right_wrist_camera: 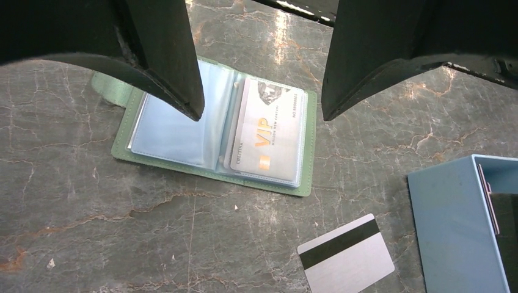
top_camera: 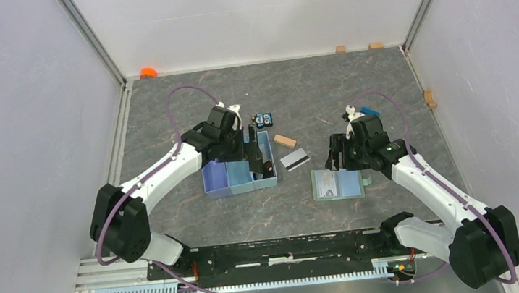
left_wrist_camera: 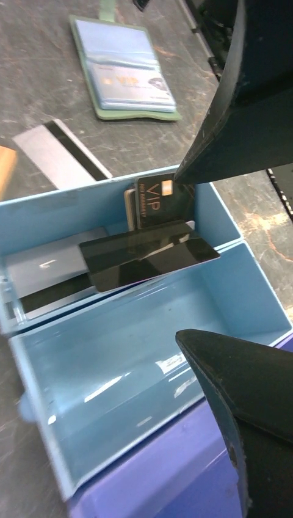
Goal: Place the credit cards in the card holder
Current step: Insert the credit card into the card holder, then pick up the credit card from the storage box, then insert the credit card into the card holder.
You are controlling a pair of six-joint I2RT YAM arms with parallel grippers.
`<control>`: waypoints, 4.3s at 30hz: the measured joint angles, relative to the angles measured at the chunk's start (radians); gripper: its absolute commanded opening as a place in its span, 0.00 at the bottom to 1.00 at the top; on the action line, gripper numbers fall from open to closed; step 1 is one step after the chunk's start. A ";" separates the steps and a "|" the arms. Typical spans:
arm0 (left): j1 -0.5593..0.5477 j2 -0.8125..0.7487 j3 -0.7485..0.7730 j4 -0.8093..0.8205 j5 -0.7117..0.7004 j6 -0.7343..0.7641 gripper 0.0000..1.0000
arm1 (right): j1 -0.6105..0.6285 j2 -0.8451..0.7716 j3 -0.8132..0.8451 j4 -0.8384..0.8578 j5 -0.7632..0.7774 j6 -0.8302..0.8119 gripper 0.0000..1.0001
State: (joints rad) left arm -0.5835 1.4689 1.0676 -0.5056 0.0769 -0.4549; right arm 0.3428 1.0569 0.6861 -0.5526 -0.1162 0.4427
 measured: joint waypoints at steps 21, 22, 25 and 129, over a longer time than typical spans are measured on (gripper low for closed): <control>0.016 0.024 -0.080 -0.005 0.077 -0.003 0.34 | 0.000 -0.003 0.000 0.013 -0.014 -0.002 0.73; 0.017 0.027 -0.081 -0.002 0.083 -0.004 0.32 | 0.000 -0.004 0.000 0.013 -0.014 -0.002 0.73; 0.018 0.027 -0.082 0.010 0.097 -0.005 0.24 | 0.000 -0.007 0.000 0.013 -0.013 -0.002 0.73; -0.375 0.365 -0.066 0.823 0.374 -0.496 0.02 | -0.226 -0.027 -0.183 -0.015 0.249 -0.068 0.15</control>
State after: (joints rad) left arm -0.9581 1.8339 1.0019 0.3172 0.4511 -0.9504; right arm 0.1169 1.0298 0.5034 -0.5674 0.1333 0.3748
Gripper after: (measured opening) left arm 0.035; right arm 0.325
